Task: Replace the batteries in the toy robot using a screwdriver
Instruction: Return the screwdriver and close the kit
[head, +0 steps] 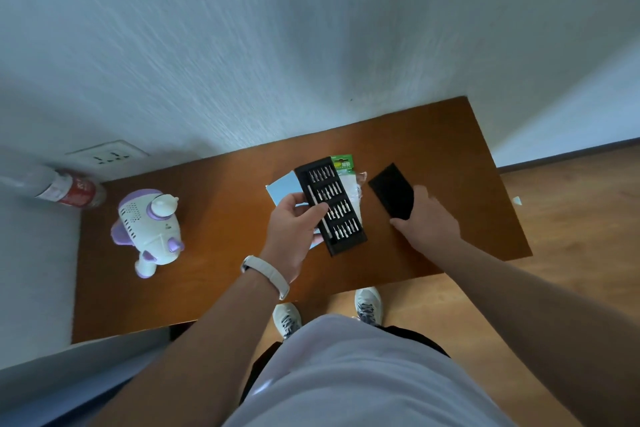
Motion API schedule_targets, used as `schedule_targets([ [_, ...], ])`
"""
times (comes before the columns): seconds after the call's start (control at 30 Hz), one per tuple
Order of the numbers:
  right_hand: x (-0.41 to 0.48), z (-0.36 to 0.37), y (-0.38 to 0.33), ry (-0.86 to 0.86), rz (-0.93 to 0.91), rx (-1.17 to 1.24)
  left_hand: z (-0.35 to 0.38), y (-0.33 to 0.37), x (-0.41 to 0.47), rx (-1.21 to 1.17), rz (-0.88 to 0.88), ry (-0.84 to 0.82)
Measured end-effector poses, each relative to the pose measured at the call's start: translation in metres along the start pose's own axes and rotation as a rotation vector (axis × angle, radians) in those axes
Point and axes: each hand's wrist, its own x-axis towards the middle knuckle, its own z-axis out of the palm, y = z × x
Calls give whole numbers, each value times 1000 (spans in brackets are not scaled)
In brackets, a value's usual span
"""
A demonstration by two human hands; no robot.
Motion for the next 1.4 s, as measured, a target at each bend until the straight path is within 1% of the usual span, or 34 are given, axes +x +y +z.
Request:
schedule_targets([
  [0.07, 3, -1, 2, -46, 1, 30, 0, 0, -2, -10, 9, -1],
  [0.13, 5, -1, 3, -91, -27, 133, 1, 1, -3, -17, 19, 7],
  [0.2, 3, -3, 2, -161, -31, 316, 1, 0, -3, -27, 24, 21],
  [0.33, -12, -13, -2, -249, 45, 636, 1, 0, -5, -30, 32, 36],
  [0.4, -23, -22, -8, -335, 64, 895, 0, 0, -6, -41, 35, 46],
  [0.47, -34, -31, -16, -417, 57, 1060, -1, 1, -6, -60, 37, 56],
  [0.63, -49, -43, -37, -539, -48, 1097, -3, 4, -8, -85, 59, 81],
  [0.73, -51, -44, -48, -595, -43, 1140, -8, 6, -11, -92, 76, 106],
  [0.8, -52, -43, -51, -595, -41, 1120, -13, 7, -12, -99, 91, 123],
  [0.9, -52, -43, -52, -576, -78, 1026, -20, 9, -16, -116, 107, 158],
  [0.93, -53, -44, -53, -583, -127, 967, -23, 10, -17, -124, 111, 175],
  [1.0, -56, -47, -56, -593, -286, 790, -27, 12, -19, -143, 121, 212],
  [1.07, -61, -51, -61, -559, -409, 658, -31, 14, -21, -172, 123, 239],
  [1.13, -67, -54, -65, -464, -495, 551, -35, 18, -23, -211, 122, 269],
  [1.27, -70, -55, -67, -185, -663, 283, -41, 26, -26, -287, 127, 320],
  [1.4, -67, -55, -64, -24, -756, 75, -42, 31, -30, -330, 130, 338],
])
